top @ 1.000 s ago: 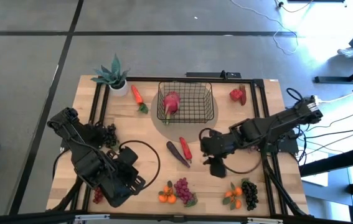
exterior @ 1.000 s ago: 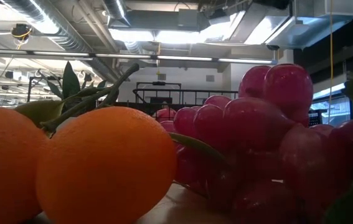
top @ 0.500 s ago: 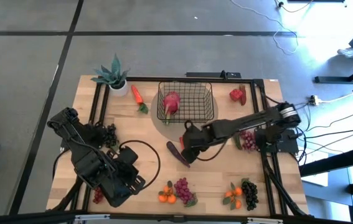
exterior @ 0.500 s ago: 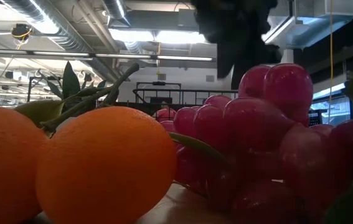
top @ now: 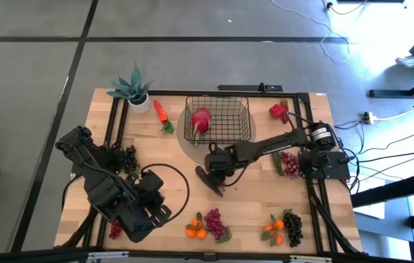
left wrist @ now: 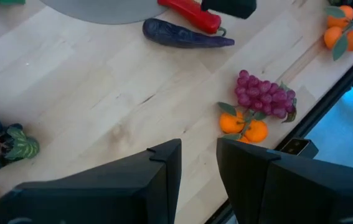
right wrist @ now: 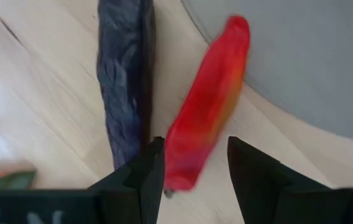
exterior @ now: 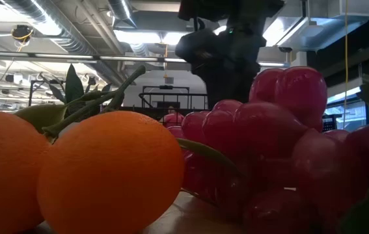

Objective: Build produce basket
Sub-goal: Put the red chili pepper into the black wire basket, then put the purple eggplant into the black wire basket

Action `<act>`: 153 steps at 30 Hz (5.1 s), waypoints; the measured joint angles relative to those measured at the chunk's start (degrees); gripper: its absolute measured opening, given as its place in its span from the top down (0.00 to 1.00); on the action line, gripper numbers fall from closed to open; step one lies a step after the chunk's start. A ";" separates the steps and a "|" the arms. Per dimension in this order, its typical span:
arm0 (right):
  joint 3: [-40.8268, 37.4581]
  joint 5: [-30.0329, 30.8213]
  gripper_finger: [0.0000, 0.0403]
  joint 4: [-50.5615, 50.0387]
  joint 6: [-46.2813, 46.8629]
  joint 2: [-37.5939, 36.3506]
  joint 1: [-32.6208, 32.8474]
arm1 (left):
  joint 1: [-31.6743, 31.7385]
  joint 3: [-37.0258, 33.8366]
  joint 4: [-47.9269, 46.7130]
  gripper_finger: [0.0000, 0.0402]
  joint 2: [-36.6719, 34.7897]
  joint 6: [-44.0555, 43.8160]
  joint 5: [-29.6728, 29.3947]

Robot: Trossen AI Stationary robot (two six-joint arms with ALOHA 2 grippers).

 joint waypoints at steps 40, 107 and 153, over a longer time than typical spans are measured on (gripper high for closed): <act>0.02 5.61 0.60 2.52 -6.04 3.89 -1.05 | -0.03 0.00 -0.22 0.78 -0.04 4.26 0.06; 44.76 22.23 0.82 -43.44 -32.04 5.85 -13.40 | 5.57 0.12 -0.72 0.78 -2.31 20.23 -12.81; 13.51 5.03 0.62 -6.28 -69.45 5.89 -34.75 | 34.92 0.02 -3.23 0.78 -8.48 30.03 -13.71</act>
